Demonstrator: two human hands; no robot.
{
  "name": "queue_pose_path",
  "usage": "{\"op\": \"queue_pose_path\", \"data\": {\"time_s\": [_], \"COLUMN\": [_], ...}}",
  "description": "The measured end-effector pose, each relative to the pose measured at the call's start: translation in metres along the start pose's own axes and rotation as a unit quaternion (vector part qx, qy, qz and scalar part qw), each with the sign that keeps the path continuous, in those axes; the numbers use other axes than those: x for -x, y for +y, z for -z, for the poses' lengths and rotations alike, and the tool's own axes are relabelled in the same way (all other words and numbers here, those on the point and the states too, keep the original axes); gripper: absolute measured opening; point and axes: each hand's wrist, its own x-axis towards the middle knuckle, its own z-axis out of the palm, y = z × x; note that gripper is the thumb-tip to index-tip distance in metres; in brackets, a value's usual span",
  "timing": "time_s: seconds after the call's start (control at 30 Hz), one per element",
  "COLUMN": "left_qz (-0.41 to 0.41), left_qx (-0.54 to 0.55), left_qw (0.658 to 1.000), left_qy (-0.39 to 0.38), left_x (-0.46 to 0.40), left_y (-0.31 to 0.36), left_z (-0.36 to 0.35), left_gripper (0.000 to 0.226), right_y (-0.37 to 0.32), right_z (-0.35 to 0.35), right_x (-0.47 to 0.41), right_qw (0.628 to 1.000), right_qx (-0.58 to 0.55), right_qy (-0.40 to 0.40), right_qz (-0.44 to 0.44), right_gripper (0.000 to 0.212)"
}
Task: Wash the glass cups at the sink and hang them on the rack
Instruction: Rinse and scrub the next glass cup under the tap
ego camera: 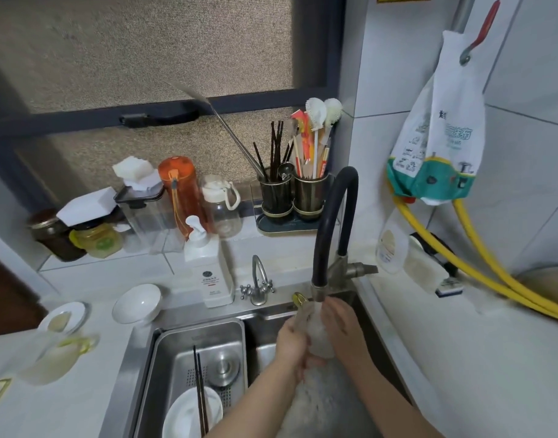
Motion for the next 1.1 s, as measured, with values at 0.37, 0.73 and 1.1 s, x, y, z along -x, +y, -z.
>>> {"op": "queue_pose_path", "data": {"time_s": [0.37, 0.73, 1.1], "left_qz": [-0.110, 0.063, 0.080], "left_qx": [-0.186, -0.168, -0.295], "left_qw": [0.969, 0.982, 0.952], "left_qy": [-0.123, -0.062, -0.007], "left_x": [0.008, 0.010, -0.003], "left_y": [-0.010, -0.012, -0.008], "left_z": [0.035, 0.035, 0.024], "left_gripper": [0.080, 0.082, 0.096], "right_y": [-0.004, 0.003, -0.002], "right_z": [0.002, 0.006, 0.005], "right_x": [-0.003, -0.009, -0.006], "right_qw": [0.967, 0.916, 0.984], "right_qx": [-0.137, 0.336, 0.018], "right_qy": [-0.121, -0.012, -0.148], "right_qz": [-0.176, 0.221, -0.093], "right_gripper": [0.055, 0.037, 0.021]}}
